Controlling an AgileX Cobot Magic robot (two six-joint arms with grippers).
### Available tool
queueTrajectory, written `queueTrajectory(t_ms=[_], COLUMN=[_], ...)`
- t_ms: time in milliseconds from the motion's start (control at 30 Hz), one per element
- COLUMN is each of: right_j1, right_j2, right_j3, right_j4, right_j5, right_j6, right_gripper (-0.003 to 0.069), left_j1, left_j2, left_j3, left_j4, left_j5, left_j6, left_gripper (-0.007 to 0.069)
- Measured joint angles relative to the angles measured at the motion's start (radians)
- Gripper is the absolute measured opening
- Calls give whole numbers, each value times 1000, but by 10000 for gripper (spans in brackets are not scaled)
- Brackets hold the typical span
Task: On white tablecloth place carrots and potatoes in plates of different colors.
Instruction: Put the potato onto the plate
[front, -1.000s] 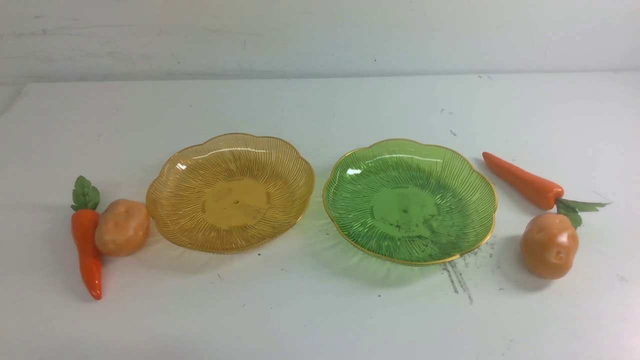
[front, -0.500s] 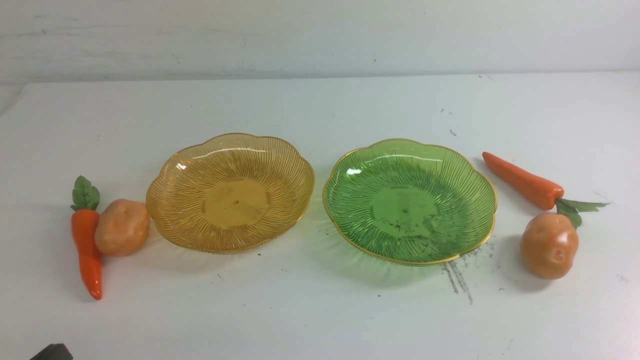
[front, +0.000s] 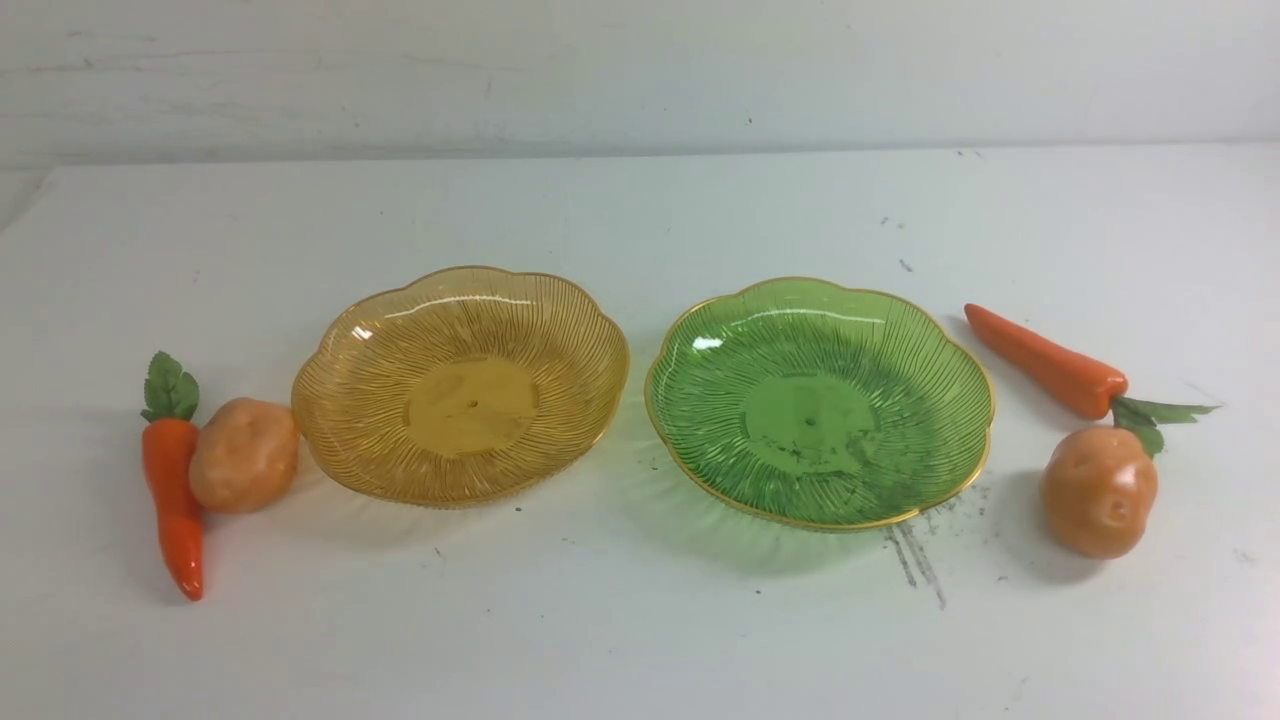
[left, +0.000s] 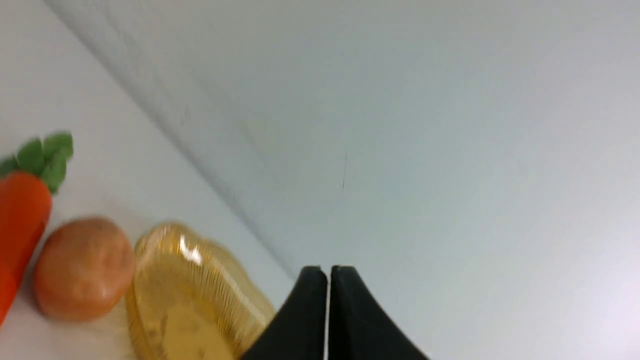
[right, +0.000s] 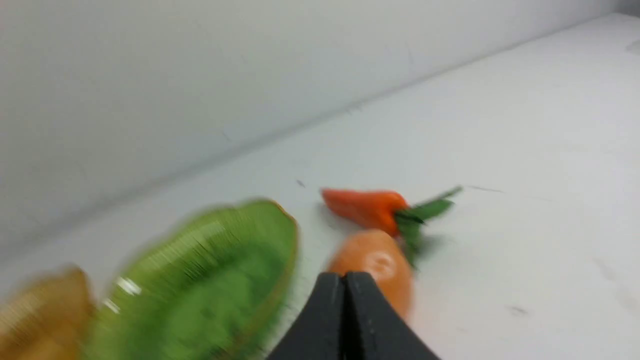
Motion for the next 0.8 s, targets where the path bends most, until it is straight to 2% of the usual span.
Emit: queueTrajectory(t_ms=[133, 267, 367, 433, 533, 600, 633, 667, 700, 800], right_j1=[0, 0, 1, 14, 48, 83, 96, 102, 126, 153], right_j2=[0, 0, 0, 0, 37, 122, 179, 191, 295, 494], right_j3=[0, 0, 0, -38, -219, -376, -456, -471, -593, -780], right_j4=[236, 296, 318, 297, 194, 107, 79, 67, 26, -40], right_j5=[-176, -234, -267, -237, -95, 50, 140, 159, 325, 626], right_j6=[108, 112, 131, 143, 128, 101, 79, 73, 22, -72], right_gripper=[-15, -15, -15, -15, -15, -15, -15, -15, -15, -15], left_j1=[0, 0, 0, 0, 0, 0, 0, 0, 0, 0], left_j2=[0, 12, 81, 215, 403, 565, 623, 637, 746, 916], left_j3=[-107, -279, -416, -550, -655, -717, -734, -739, -771, -812], left_j4=[-5, 50, 74, 90, 114, 174, 212, 212, 292, 416], left_j5=[-83, -35, 80, 282, 518, 695, 752, 765, 871, 985], left_j6=[20, 109, 203, 306, 358, 371, 372, 372, 372, 359], left_gripper=[-3, -3, -3, -3, -3, -3, -3, -3, -3, -3])
